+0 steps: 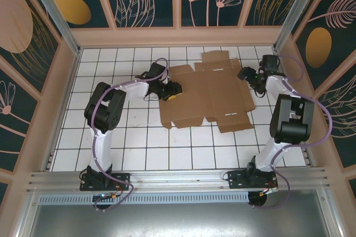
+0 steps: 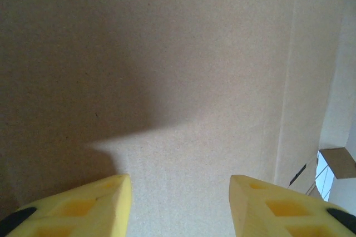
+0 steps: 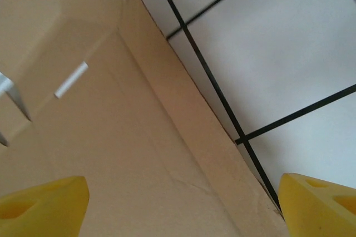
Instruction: Fold the paper box
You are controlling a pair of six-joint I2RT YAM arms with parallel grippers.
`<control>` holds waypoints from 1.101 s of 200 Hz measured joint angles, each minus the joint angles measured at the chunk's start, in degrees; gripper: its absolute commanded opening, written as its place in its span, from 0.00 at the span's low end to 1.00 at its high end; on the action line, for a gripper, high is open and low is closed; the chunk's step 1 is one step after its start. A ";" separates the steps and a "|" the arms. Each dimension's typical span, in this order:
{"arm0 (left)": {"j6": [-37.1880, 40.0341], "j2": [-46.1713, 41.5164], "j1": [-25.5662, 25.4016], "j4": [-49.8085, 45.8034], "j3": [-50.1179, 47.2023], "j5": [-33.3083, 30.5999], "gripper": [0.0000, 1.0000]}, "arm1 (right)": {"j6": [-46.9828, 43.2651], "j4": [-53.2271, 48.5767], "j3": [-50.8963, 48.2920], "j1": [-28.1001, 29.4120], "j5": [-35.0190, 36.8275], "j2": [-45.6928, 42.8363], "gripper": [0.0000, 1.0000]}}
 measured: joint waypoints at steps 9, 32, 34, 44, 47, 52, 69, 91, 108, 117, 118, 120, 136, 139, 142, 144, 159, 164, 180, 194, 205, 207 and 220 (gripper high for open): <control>0.11 -0.02 0.07 0.04 -0.11 -0.04 0.49 | -1.16 -0.35 0.20 0.48 0.46 1.07 0.86; 0.11 -0.02 0.79 0.72 -1.29 0.04 0.48 | -3.85 -1.99 0.59 0.90 3.30 3.23 0.83; 0.09 -0.04 0.90 0.92 -1.51 0.09 0.48 | -4.22 -2.21 0.68 0.94 3.74 3.48 0.83; 0.04 -0.07 1.46 1.92 -2.43 0.94 0.48 | -5.49 -2.78 1.07 1.22 5.22 4.48 0.82; 0.04 -0.13 1.60 2.10 -2.60 1.16 0.48 | -5.70 -2.89 1.14 1.42 5.68 4.76 0.81; 0.04 -0.26 1.77 2.38 -2.82 1.27 0.48 | -6.16 -3.17 1.33 1.77 6.40 5.16 0.81; 0.04 -0.46 2.08 3.15 -3.39 1.57 0.48 | -8.07 -3.82 1.75 3.78 7.69 6.71 0.75; 0.02 -0.46 2.32 3.48 -3.54 1.75 0.47 | -9.92 -4.42 2.08 6.16 9.18 7.93 0.62; -0.28 -0.46 2.91 3.82 -3.69 1.75 0.47 | -11.28 -4.61 2.21 6.51 9.60 7.91 0.48; -0.52 -0.46 3.08 4.17 -3.87 1.79 0.46 | -11.74 -4.63 2.21 6.86 10.36 7.85 0.37; -0.57 -0.46 3.10 4.17 -3.87 1.77 0.46 | -11.58 -4.68 2.21 6.88 10.47 7.82 0.36; -0.61 -0.46 3.10 4.20 -3.91 1.79 0.46 | -11.76 -4.74 2.21 6.99 10.73 7.74 0.34; -0.85 -0.46 3.17 4.48 -3.98 1.77 0.46 | -12.41 -5.29 2.21 8.09 12.24 6.58 0.21; -0.90 -0.46 3.15 4.52 -3.98 1.77 0.46 | -12.15 -5.40 2.21 8.39 12.44 6.34 0.19; -0.92 -0.46 3.15 4.55 -3.98 1.77 0.46 | -12.76 -5.46 2.21 8.76 12.81 6.03 0.17; -0.96 -0.46 3.13 4.57 -3.98 1.77 0.46 | -12.37 -5.53 2.21 9.05 13.14 5.88 0.15; -1.01 -0.48 3.08 4.57 -3.98 1.68 0.46 | -13.29 -5.88 2.21 11.39 15.67 4.61 0.05; -1.01 -0.52 3.10 4.52 -3.98 1.62 0.46 | -13.70 -5.95 2.21 12.20 16.96 4.13 0.03; -1.03 -0.92 3.08 4.44 -3.98 1.09 0.46 | -15.21 -6.43 2.21 14.36 19.71 2.21 0.01; -1.01 -1.73 2.93 3.74 -3.98 0.96 0.46 | -16.37 -6.32 2.40 17.14 22.38 0.68 0.00; -1.03 -2.71 2.75 3.04 -3.98 0.90 0.47 | -17.62 -6.05 2.89 19.71 24.50 -0.17 0.00; -1.03 -2.89 2.75 2.95 -3.98 0.87 0.48 | -17.79 -5.97 2.95 20.00 24.74 -0.26 0.00; -1.36 -4.42 2.64 2.56 -3.80 0.92 0.50 | -19.71 -4.83 3.17 22.86 26.60 -1.11 0.00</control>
